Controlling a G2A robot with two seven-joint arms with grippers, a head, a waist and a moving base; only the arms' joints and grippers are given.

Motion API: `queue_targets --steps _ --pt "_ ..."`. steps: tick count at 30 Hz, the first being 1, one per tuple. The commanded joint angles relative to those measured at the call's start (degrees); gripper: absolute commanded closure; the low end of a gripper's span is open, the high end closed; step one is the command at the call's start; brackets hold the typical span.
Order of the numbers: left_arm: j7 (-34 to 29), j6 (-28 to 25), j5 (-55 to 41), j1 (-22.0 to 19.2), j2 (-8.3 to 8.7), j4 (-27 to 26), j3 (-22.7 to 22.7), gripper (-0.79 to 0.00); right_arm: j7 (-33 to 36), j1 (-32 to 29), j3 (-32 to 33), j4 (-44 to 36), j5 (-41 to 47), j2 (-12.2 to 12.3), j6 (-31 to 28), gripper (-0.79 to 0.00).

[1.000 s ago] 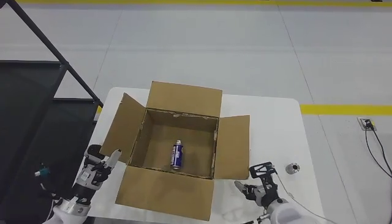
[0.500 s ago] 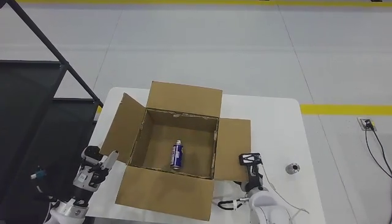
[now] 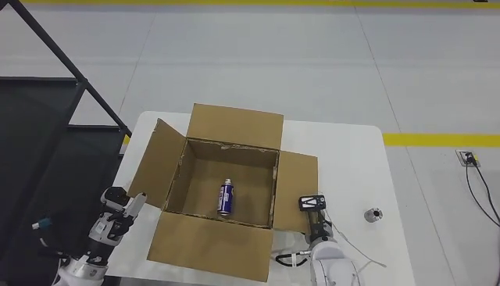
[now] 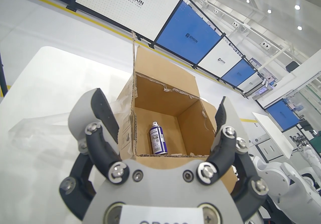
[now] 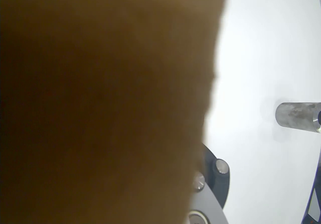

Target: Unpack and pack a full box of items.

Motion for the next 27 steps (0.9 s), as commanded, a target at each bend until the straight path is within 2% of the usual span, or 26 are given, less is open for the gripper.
queue_targets --steps 1,9,14,16,20,27 --pt "-0.10 -0.01 -0.26 0.05 0.01 -0.02 -0.18 -0.785 1.04 0.21 -0.16 0.06 -1.04 -0.01 0.51 -0.311" --pt "0.19 -0.09 -0.29 0.21 0.02 0.02 -0.35 -0.785 2.82 0.75 0.36 0.02 -0.19 -0.07 0.44 -0.348" --pt "0.56 -0.13 -0.44 0.42 0.00 0.13 -0.45 -0.785 5.50 2.02 0.39 1.37 -0.98 -0.09 0.03 -0.320" --pt "0.69 -0.19 -0.42 0.54 -0.01 0.07 -0.57 -0.785 5.86 2.58 0.26 1.92 -0.90 -0.15 -0.01 -0.265" --pt "1.10 -0.24 -0.70 0.83 -0.04 -0.03 -0.77 -0.785 6.40 3.30 0.45 2.42 -0.88 -0.19 0.05 0.000" --pt "1.43 -0.32 -0.63 1.03 -0.07 -0.17 -0.78 -0.785 5.34 1.86 3.00 -0.69 1.14 -0.05 1.30 0.000"
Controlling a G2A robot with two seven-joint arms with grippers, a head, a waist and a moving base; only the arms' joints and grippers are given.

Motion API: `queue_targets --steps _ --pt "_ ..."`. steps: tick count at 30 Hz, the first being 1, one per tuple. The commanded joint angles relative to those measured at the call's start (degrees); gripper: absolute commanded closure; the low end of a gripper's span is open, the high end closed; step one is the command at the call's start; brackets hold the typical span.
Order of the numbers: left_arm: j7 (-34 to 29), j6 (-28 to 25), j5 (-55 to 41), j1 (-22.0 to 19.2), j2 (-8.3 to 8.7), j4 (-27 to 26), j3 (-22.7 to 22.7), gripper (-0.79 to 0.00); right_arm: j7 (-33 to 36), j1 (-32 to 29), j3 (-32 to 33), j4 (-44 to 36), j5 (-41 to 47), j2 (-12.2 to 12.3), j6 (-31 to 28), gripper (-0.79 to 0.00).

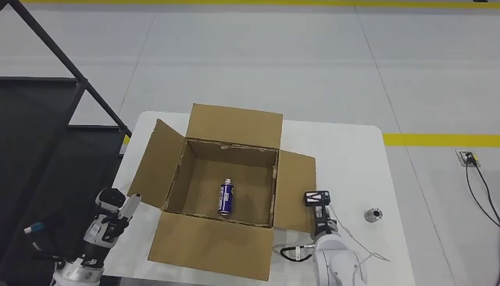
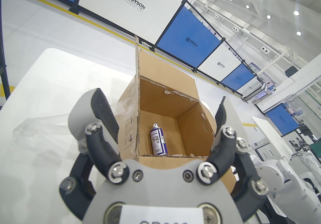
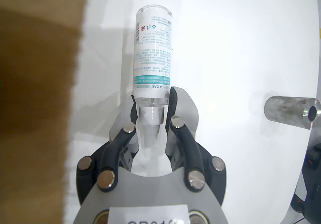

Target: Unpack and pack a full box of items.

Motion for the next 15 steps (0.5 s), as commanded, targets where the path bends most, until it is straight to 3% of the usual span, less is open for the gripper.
queue_targets --steps 1,15 --pt "0.05 -0.15 0.05 0.01 0.00 -0.01 -0.03 -0.785 -0.54 -0.82 1.10 -1.45 0.94 0.08 0.48 0.000" --pt "-0.05 -0.29 0.51 -0.33 0.01 -0.13 0.07 -0.785 -7.30 -9.05 11.09 -16.93 15.25 0.55 2.24 0.000"
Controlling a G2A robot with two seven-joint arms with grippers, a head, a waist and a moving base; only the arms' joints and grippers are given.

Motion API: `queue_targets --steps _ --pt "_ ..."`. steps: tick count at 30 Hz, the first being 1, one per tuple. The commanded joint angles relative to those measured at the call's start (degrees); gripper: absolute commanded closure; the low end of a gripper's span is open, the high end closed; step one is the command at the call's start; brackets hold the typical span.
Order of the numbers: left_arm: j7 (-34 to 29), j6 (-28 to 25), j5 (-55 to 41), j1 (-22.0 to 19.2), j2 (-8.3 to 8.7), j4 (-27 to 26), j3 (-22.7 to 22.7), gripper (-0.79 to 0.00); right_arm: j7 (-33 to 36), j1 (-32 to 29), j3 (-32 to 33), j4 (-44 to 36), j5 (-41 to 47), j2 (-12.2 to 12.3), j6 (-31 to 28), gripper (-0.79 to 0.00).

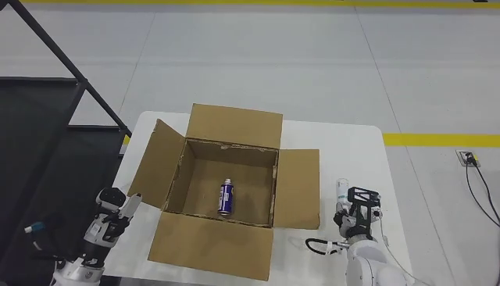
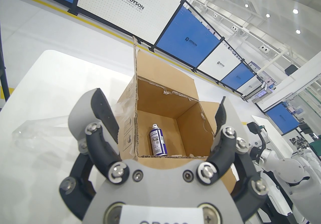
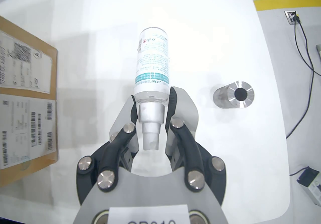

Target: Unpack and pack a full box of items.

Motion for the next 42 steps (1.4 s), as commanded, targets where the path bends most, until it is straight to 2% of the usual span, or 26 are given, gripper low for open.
queue_targets --steps 1,6,9,15,21,24,32,36,39,42 --pt "0.04 -0.10 -0.04 -0.04 0.00 0.05 0.00 -0.785 -1.62 -0.95 0.65 -2.60 3.07 -0.05 -0.02 0.000" --pt "0.42 -0.38 -0.60 0.04 -0.01 0.20 -0.36 -0.785 -5.13 -3.80 1.29 -9.11 9.08 -0.12 -1.00 0.000" --pt "0.86 -0.68 -1.24 0.23 -0.02 0.57 -0.86 -0.785 -3.48 -4.55 0.61 -11.05 7.60 0.09 -2.24 0.000" --pt "1.08 -1.07 -2.33 0.54 -0.01 1.17 -2.00 -0.785 -2.33 -5.85 0.12 -15.45 12.09 0.39 -6.97 0.000" --pt "1.02 -1.63 -2.84 0.54 0.01 1.25 -2.56 -0.785 -10.63 -8.91 -2.11 -19.74 15.85 0.22 -6.99 0.000" --pt "1.06 -2.10 -3.42 0.59 0.02 1.48 -2.96 -0.785 -12.43 -10.26 -3.93 -21.61 16.14 0.30 -8.58 0.000" --pt "1.29 -3.36 -5.50 0.96 0.02 2.66 -4.29 -0.785 -23.01 -11.23 -9.52 -23.67 16.13 -0.20 -3.79 0.000" --pt "1.27 -3.80 -6.50 1.04 0.03 3.20 -4.99 -0.785 -20.84 -11.07 -11.38 -23.67 16.46 0.06 -7.20 0.000" --pt "1.11 -4.19 -6.98 1.01 0.05 3.54 -5.35 -0.785 -14.29 -10.19 -13.08 -23.24 14.44 0.47 -10.19 0.000" --pt "0.99 -4.52 -7.37 0.99 0.05 3.79 -5.63 -0.785 -7.24 -6.11 -16.85 -19.95 9.74 0.51 -9.98 0.000"
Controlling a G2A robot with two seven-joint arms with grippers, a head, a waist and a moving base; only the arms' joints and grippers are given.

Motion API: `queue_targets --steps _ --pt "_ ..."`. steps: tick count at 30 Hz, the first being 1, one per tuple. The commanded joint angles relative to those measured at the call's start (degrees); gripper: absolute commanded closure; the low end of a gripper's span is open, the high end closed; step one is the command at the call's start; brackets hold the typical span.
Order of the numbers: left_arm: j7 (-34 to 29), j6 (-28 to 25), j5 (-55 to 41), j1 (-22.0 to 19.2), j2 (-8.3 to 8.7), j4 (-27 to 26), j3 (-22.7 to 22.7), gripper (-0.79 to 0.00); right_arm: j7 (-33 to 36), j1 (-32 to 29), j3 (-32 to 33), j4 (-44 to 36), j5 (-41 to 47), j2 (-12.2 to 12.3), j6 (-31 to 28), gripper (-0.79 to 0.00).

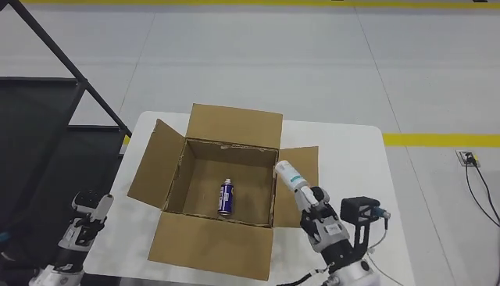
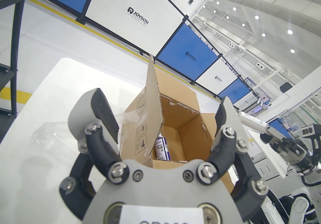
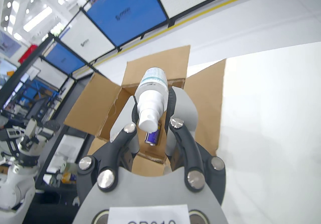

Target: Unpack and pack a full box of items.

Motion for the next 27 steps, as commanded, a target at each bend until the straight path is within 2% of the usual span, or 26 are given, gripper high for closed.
queue_targets --steps 1,10,13,18,19,20,24,27 --pt "-0.04 -0.24 -0.26 -0.02 0.00 0.17 -0.16 -0.785 4.84 3.64 -3.17 3.04 -3.44 -0.16 1.28 0.000" --pt "0.35 -2.03 -1.90 0.86 -0.07 1.40 -1.12 -0.785 22.32 24.30 -18.37 21.70 -16.98 -3.05 11.86 0.000" --pt "0.65 -2.55 -2.61 1.23 -0.11 1.86 -1.63 -0.785 28.53 31.13 -21.99 28.91 -21.55 -4.59 16.65 0.000" --pt "0.75 -3.26 -3.89 1.70 -0.15 2.65 -2.44 -0.785 33.96 38.90 -25.75 37.62 -25.20 -7.03 22.04 0.000" --pt "0.71 -3.33 -4.02 1.75 -0.16 2.77 -2.59 -0.785 35.55 39.90 -26.35 38.94 -26.04 -7.44 22.58 -0.028" --pt "0.69 -3.50 -4.21 1.79 -0.16 2.83 -2.68 -0.785 36.62 40.79 -26.77 39.59 -26.46 -7.84 23.11 -0.095" --pt "0.51 -3.91 -4.63 1.93 -0.18 3.11 -3.10 -0.785 40.47 43.00 -27.62 42.17 -29.12 -9.11 25.27 -0.262" --pt "0.44 -4.14 -4.94 2.01 -0.21 3.20 -3.26 -0.785 42.46 43.80 -27.57 42.89 -30.42 -9.84 25.91 -0.292"
